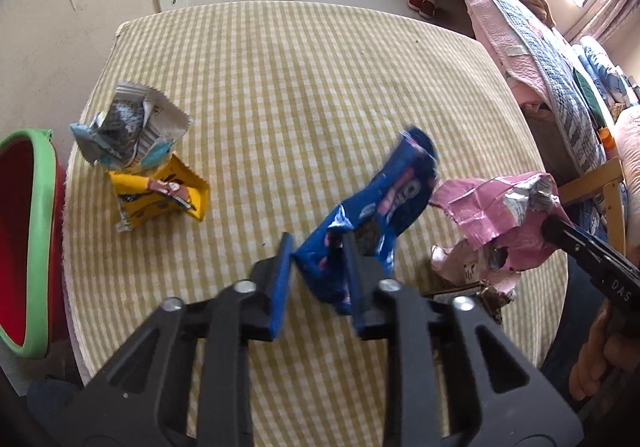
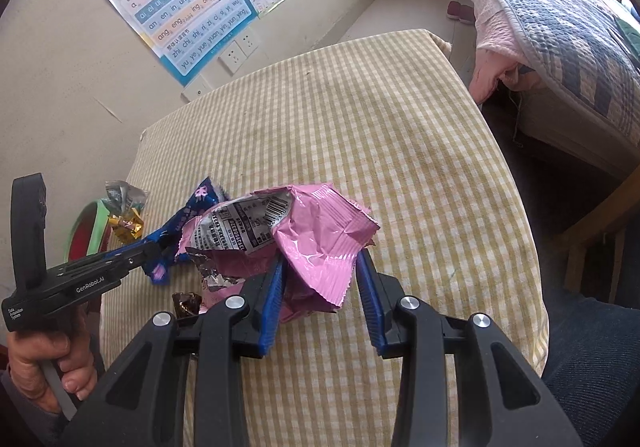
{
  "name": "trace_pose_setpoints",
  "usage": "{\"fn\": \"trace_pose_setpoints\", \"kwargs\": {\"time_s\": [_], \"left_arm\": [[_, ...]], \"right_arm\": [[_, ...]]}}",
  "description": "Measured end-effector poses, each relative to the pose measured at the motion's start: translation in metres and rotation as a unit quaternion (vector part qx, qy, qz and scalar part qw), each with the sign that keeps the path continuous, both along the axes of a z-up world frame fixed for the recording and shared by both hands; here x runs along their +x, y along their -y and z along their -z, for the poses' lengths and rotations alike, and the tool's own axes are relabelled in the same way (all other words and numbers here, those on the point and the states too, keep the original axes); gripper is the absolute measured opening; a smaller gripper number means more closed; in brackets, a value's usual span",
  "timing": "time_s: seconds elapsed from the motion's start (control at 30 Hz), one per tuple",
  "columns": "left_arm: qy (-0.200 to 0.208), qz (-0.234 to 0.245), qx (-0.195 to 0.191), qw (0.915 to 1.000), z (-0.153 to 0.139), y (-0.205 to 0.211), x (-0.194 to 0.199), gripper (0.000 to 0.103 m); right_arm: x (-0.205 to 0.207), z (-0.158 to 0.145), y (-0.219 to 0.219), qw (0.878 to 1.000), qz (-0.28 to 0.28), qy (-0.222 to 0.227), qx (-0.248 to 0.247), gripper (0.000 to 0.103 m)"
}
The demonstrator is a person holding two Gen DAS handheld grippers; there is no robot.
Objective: Collect trash
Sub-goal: 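Grasp the pink foil bag with the right tool while the left tool grasps the blue Oreo wrapper, then carry the pink foil bag and Oreo wrapper over the red bin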
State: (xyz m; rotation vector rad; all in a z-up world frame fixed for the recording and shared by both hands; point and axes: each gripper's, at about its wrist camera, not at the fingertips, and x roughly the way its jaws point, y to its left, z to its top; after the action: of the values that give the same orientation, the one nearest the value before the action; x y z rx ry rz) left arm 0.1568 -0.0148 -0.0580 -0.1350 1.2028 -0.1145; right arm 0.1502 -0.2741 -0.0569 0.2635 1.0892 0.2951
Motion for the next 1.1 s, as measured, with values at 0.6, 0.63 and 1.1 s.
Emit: {"fn": "trace_pose_setpoints", "kwargs": {"time_s": [0.6,0.63,1.1], "left_arm": [[0.055,-0.04,-0.037,0.997,-0.045,-0.035,-0.067,0.01],[0.057,-0.041,-0.037,0.9968,-0.047,-0.036,-0.069,0.01],[0.095,-0.063,-0.041,0.9926,-0.077,-0.059,-0.099,0.008]], "right_arm": [[-0.022,-0.055,0.006,0.997,0.034,0.064,-0.014,0.03],[-0.024,-0.055,0.005,0.997,0.033,0.064,-0.012,0.03],[-0.041,-0.079,-0.023,0.996,0.001,0.089,-0.006,0.03]]}}
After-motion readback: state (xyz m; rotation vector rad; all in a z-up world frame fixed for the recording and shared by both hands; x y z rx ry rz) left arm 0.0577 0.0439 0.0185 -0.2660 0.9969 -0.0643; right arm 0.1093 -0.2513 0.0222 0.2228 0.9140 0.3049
